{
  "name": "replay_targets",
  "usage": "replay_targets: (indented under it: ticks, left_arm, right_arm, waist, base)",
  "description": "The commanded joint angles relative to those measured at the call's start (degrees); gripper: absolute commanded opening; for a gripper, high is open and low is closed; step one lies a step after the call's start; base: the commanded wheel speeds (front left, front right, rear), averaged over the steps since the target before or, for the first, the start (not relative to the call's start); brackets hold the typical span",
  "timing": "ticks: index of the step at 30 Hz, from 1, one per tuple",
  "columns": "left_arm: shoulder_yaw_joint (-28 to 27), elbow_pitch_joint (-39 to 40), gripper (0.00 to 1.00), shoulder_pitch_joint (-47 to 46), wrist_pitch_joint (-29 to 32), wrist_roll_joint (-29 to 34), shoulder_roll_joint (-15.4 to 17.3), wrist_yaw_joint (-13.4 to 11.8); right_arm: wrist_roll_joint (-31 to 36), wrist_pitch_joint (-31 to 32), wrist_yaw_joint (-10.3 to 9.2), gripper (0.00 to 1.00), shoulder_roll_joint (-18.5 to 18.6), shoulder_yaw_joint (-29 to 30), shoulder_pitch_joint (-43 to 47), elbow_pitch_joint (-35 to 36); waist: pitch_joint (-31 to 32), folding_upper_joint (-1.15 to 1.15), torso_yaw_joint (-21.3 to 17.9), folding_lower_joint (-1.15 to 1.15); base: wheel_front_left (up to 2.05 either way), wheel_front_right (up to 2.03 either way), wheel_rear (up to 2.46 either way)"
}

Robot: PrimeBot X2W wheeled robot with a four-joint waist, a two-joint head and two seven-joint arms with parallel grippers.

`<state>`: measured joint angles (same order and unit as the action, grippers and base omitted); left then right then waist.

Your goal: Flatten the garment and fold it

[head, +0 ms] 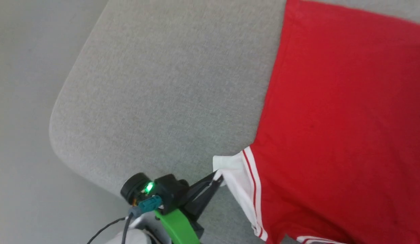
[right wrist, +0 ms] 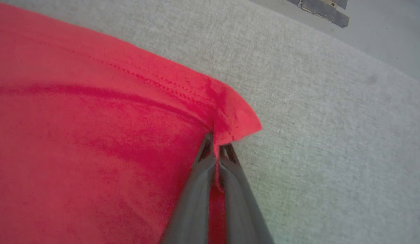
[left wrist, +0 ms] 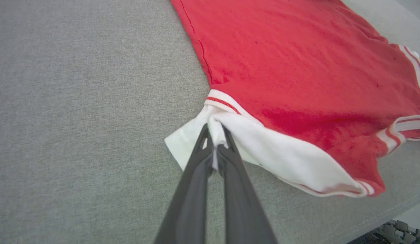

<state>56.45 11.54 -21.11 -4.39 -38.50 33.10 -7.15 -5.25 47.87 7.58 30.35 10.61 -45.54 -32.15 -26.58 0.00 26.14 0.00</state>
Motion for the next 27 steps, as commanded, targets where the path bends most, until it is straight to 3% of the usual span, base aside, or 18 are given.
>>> replay_targets:
  ticks: [1, 10, 17, 22, 27]
  left_arm:
    - [-0.4, -0.7, 0.0, 1.0, -0.6, -1.1, 0.7, -0.4]
    - [-1.6, -4.2, 0.0, 5.5, -2.5, -4.3, 3.2, -1.4]
    - [-3.0, -5.3, 0.0, 9.2, -4.4, -6.7, 4.5, -3.0]
    - [-4.6, -5.7, 0.0, 10.5, -5.9, -8.2, 4.8, -4.0]
    - [-6.4, -6.4, 0.0, 10.4, -7.3, -9.4, 3.9, -4.8]
  right_arm:
    - [-0.6, -0.2, -0.09, 0.0, -1.1, 0.1, 5.2, -2.3]
    - [-7.7, -2.7, -0.09, 0.0, -1.3, 0.1, 20.7, 4.0]
    - [-14.5, 0.7, -0.09, 0.0, -1.3, 3.6, 35.7, 19.4]
    - [-15.9, 5.8, -0.09, 0.0, -3.5, 8.8, 46.7, 31.0]
    - [-16.0, 9.8, -0.09, 0.0, -8.2, 13.2, 55.8, 39.0]
  waist:
    - [7.4, 0.0, -5.9, 0.0]
    - [16.5, 0.0, -13.5, 0.0]
    - [20.4, 0.0, -18.3, 0.0]
    - [20.7, 0.0, -20.1, 0.0]
    - [20.3, 0.0, -20.7, 0.0]
  base:
    - [0.0, 0.0, 0.0]
    - [0.0, 0.0, 0.0]
    - [0.0, 0.0, 0.0]
    - [0.0, 0.0, 0.0]
    - [0.0, 0.0, 0.0]
